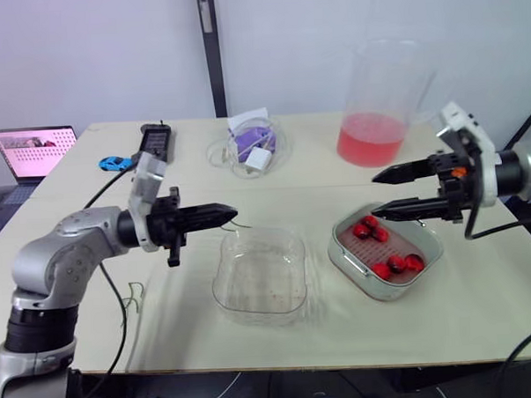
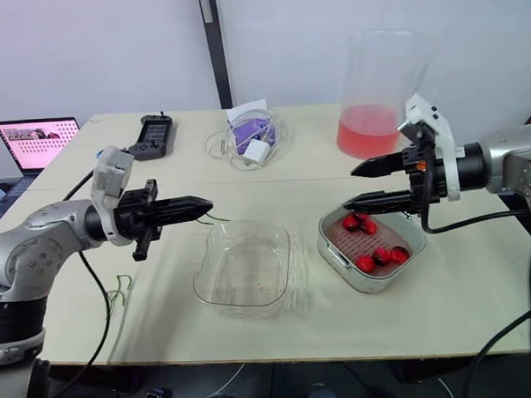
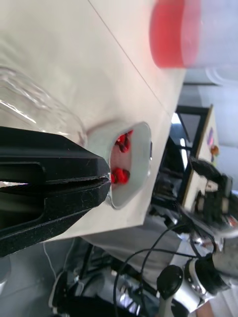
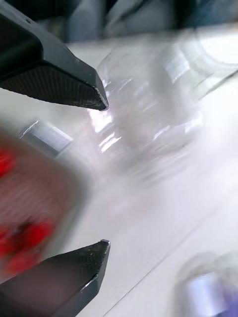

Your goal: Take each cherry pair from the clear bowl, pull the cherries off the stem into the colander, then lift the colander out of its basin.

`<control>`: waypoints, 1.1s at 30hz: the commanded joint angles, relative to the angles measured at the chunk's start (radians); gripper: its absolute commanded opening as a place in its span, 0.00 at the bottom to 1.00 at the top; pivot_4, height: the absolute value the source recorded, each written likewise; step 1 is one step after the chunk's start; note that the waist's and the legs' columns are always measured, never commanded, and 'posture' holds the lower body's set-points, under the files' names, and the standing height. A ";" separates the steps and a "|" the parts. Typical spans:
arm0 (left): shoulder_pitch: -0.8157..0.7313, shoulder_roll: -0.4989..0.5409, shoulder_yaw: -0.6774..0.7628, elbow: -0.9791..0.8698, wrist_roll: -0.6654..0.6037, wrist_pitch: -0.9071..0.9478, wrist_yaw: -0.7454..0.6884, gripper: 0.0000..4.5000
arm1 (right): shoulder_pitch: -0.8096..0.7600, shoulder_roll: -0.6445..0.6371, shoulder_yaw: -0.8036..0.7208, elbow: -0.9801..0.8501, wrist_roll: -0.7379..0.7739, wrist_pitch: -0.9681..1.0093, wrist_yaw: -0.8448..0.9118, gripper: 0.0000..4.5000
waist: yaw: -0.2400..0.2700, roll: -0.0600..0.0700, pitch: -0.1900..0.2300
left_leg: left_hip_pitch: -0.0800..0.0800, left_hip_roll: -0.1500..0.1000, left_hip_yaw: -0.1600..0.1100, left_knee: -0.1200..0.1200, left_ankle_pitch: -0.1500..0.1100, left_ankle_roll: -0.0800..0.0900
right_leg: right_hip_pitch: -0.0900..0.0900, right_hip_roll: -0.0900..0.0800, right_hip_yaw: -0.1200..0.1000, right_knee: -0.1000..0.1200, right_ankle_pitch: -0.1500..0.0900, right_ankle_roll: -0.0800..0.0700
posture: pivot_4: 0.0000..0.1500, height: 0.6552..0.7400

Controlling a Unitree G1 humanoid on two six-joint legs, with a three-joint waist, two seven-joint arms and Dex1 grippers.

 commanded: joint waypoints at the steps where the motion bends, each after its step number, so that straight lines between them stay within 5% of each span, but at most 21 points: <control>1: 0.047 0.061 0.091 -0.047 -0.036 0.020 0.016 0.00 | -0.013 0.036 -0.082 -0.101 0.133 0.036 -0.033 1.00 | 0.000 0.000 0.000 | 0.000 0.000 0.000 -0.001 0.000 0.000 | 0.000 0.000 0.000 0.000 0.000 0.000 | 1.00 0.92; 12: 0.457 0.128 0.336 -0.003 0.040 -0.058 0.065 0.00 | -0.080 0.098 0.034 -0.121 0.113 -0.031 -0.110 1.00 | 0.000 0.000 0.000 | 0.000 0.000 0.000 0.000 0.000 0.000 | 0.000 -0.001 0.000 0.000 0.000 0.000 | 1.00 0.92; 19: 0.566 0.102 0.317 0.078 0.114 -0.154 0.058 0.00 | -0.142 0.121 0.094 -0.089 0.083 -0.049 -0.115 1.00 | 0.008 0.000 0.000 | 0.000 0.000 0.000 -0.001 0.000 0.000 | -0.001 -0.001 -0.001 0.000 0.000 0.000 | 1.00 0.92; 22: 0.574 0.096 0.284 0.136 0.174 -0.203 0.066 0.19 | -0.144 0.117 0.102 -0.101 0.082 -0.050 -0.121 1.00 | 0.007 0.000 0.000 | 0.000 0.000 0.000 -0.001 0.000 0.000 | 0.000 -0.002 0.000 -0.001 0.000 0.000 | 1.00 0.92; 29: 0.558 0.095 0.285 0.240 0.208 -0.260 0.056 0.96 | -0.130 0.103 0.105 -0.100 0.051 -0.066 -0.132 1.00 | 0.000 0.000 0.000 | 0.000 0.000 0.000 -0.001 0.000 0.000 | -0.001 0.000 0.000 0.000 0.000 0.000 | 1.00 0.92; 33: 0.548 0.098 0.315 0.223 0.169 -0.244 0.049 0.98 | -0.127 0.102 0.102 -0.102 0.052 -0.064 -0.129 1.00 | 0.001 0.000 0.000 | 0.000 0.000 0.000 -0.001 0.000 0.000 | -0.001 -0.001 0.000 0.000 0.000 0.000 | 1.00 0.92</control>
